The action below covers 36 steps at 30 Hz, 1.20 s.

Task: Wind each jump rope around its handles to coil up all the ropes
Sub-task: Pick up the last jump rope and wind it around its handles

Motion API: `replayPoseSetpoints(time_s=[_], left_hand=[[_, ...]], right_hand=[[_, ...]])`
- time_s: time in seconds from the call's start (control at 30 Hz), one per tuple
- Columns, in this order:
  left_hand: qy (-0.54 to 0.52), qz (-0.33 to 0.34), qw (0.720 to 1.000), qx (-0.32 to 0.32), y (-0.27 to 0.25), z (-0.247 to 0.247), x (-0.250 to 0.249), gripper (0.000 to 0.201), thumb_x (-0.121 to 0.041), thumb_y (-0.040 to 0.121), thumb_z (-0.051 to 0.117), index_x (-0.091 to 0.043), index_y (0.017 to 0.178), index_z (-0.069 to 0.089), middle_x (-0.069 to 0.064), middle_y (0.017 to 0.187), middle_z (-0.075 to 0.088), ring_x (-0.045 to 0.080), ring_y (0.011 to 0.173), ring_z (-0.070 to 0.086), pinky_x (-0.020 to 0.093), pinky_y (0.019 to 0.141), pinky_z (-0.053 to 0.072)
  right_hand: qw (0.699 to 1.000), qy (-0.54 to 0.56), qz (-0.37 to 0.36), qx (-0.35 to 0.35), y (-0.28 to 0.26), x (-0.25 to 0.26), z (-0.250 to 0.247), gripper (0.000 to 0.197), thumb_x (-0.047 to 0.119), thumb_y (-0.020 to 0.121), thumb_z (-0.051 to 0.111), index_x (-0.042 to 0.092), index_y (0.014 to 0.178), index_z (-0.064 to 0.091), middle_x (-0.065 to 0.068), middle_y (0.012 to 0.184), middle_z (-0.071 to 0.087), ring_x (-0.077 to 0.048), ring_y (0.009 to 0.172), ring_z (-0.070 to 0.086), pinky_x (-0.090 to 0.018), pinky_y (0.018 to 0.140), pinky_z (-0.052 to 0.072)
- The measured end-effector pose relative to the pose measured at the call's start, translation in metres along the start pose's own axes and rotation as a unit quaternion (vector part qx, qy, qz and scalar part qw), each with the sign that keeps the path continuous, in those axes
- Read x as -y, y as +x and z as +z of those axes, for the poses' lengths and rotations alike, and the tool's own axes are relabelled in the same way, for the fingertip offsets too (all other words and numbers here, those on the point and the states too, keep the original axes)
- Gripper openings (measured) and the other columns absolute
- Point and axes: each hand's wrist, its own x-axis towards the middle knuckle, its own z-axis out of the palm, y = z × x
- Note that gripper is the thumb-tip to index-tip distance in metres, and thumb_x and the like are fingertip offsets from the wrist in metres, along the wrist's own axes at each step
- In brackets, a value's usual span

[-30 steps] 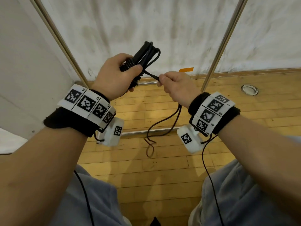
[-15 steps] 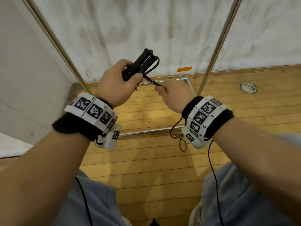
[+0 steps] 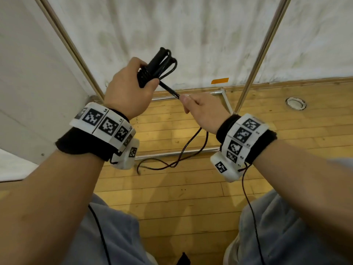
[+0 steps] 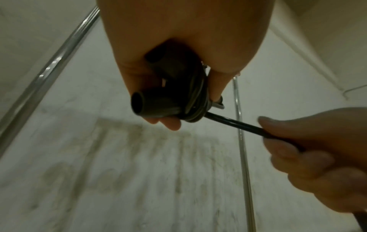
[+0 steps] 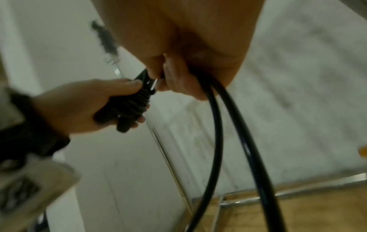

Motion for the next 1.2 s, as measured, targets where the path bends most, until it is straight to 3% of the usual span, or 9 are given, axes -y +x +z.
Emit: replayPoseSetpoints(time_s=[0.2,0.3,0.4,0.57,0.63,0.77,0.9,1.13,1.2], left_hand=[[0.139,-0.013,0.987,0.083,-0.002,0.019,0.011,0.036,-0.042,0.09,0.059,-0.024,0.118,0.047,0.006,0.104,0.065,0.027,0.084,0.06,0.034,0.066,0.045],[0.157,-0.01,0.976,0.152,-0.005,0.029,0.008,0.032,-0.042,0.091,0.057,-0.025,0.115,0.046,-0.002,0.093,0.059,0.023,0.079,0.058,0.036,0.069,0.049],[0.155,0.023,0.967,0.203,-0.009,0.036,0.001,0.02,-0.04,0.091,0.057,-0.029,0.104,0.047,-0.012,0.084,0.054,0.016,0.077,0.056,0.032,0.062,0.043],[0.143,0.044,0.943,0.298,-0.02,0.045,-0.016,0.032,-0.032,0.087,0.06,-0.031,0.119,0.052,-0.006,0.1,0.064,0.019,0.089,0.06,0.039,0.08,0.051],[0.127,0.056,0.939,0.313,-0.024,0.045,-0.02,0.037,-0.03,0.087,0.061,-0.03,0.122,0.05,-0.006,0.106,0.064,0.021,0.094,0.06,0.043,0.083,0.052],[0.121,0.091,0.942,0.299,-0.03,0.044,-0.022,0.022,-0.037,0.086,0.061,-0.031,0.105,0.051,-0.009,0.093,0.063,0.019,0.086,0.06,0.041,0.075,0.052],[0.12,0.099,0.954,0.258,-0.035,0.044,-0.024,0.034,-0.06,0.079,0.062,-0.034,0.1,0.06,-0.011,0.082,0.064,0.014,0.078,0.06,0.035,0.068,0.051],[0.061,0.167,0.962,0.209,-0.035,0.038,-0.027,0.026,-0.049,0.082,0.063,-0.028,0.096,0.068,-0.006,0.066,0.062,0.017,0.065,0.059,0.041,0.062,0.05],[0.036,0.174,0.961,0.213,-0.036,0.036,-0.029,0.031,-0.052,0.079,0.059,-0.026,0.093,0.067,-0.007,0.063,0.059,0.017,0.062,0.058,0.041,0.06,0.049]], right_hand=[[0.988,-0.129,-0.058,0.064,-0.007,0.019,0.0,0.034,0.035,0.097,0.043,0.018,0.068,0.049,0.007,0.058,0.043,-0.008,0.051,0.04,-0.024,0.049,0.028],[0.993,-0.085,-0.052,0.057,-0.007,0.019,-0.009,0.034,0.029,0.097,0.043,0.022,0.064,0.05,0.009,0.056,0.043,-0.005,0.047,0.04,-0.013,0.046,0.033],[0.997,-0.051,-0.033,0.037,-0.006,0.016,-0.016,0.035,0.028,0.098,0.043,0.017,0.067,0.056,0.008,0.052,0.041,-0.005,0.041,0.04,-0.012,0.045,0.033],[0.992,-0.119,-0.031,-0.006,-0.003,0.01,-0.017,0.042,0.028,0.097,0.043,0.026,0.056,0.045,0.008,0.061,0.041,-0.006,0.053,0.039,-0.005,0.053,0.032],[0.992,-0.124,-0.018,-0.022,-0.003,0.007,-0.018,0.043,0.03,0.097,0.043,0.025,0.054,0.044,0.008,0.059,0.041,-0.007,0.053,0.039,-0.01,0.051,0.032],[0.991,-0.131,0.002,-0.038,-0.002,0.001,-0.02,0.043,0.036,0.097,0.043,0.018,0.059,0.05,0.006,0.055,0.043,-0.008,0.049,0.041,-0.013,0.045,0.031],[0.99,-0.13,0.002,-0.052,-0.001,0.0,-0.023,0.043,0.038,0.095,0.045,0.013,0.062,0.055,0.005,0.052,0.042,-0.009,0.048,0.04,-0.019,0.046,0.024],[0.996,-0.006,0.078,-0.03,0.01,-0.013,-0.04,0.042,0.048,0.084,0.062,0.017,0.057,0.061,0.01,0.039,0.041,-0.003,0.032,0.039,-0.008,0.036,0.03],[0.994,0.022,0.108,0.0,0.012,-0.016,-0.044,0.042,0.053,0.08,0.065,0.019,0.055,0.06,0.012,0.033,0.04,-0.002,0.034,0.04,-0.011,0.042,0.033]])
